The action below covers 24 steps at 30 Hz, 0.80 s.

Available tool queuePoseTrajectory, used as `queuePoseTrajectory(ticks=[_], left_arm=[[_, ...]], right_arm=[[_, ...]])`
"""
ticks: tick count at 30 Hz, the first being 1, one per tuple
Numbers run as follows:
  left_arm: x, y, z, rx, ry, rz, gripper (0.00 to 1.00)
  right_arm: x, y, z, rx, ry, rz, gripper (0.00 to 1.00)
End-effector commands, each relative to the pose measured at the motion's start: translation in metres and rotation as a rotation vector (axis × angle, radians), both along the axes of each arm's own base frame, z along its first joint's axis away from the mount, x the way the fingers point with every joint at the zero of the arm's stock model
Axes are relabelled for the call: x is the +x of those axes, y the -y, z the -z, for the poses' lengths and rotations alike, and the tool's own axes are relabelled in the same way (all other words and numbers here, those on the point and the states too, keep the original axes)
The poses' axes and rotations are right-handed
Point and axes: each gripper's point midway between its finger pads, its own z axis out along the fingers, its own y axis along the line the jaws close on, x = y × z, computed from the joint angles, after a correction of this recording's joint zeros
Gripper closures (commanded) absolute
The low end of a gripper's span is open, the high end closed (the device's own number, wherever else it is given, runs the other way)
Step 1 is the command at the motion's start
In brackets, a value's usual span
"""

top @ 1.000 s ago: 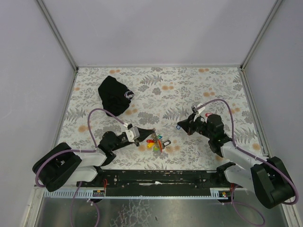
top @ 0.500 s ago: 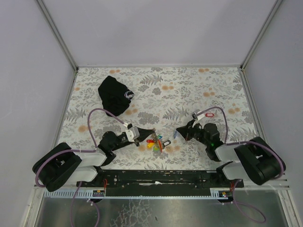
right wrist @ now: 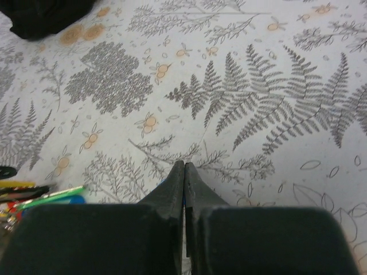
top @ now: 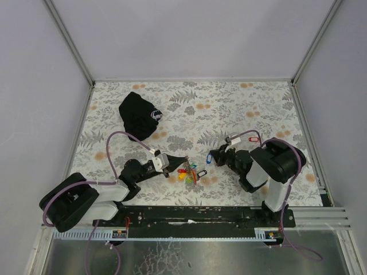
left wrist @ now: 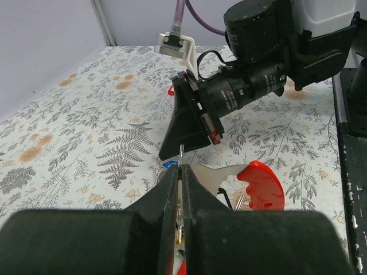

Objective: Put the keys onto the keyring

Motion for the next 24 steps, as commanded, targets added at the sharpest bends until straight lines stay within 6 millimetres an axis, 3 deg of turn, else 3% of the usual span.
queuePoseTrajectory(ticks=[1, 15, 24], left_arm=[[0.004, 0.002, -0.014, -0.039, 0.031, -0.011, 1.00], [0.003, 0.003, -0.016, -0.042, 0.032, -0.008, 1.00], [0.002, 0.001, -0.018, -0.046, 0.037, -0.010, 1.00]], right_arm=[[0.029, -0.006, -0.040, 0.044, 0.190, 0.077, 0.99], [0.011, -0.007, -0.011, -0.051, 0.042, 0.022, 0.81], [0.011, -0.003, -0.014, -0.245, -0.190, 0.017, 0.63]])
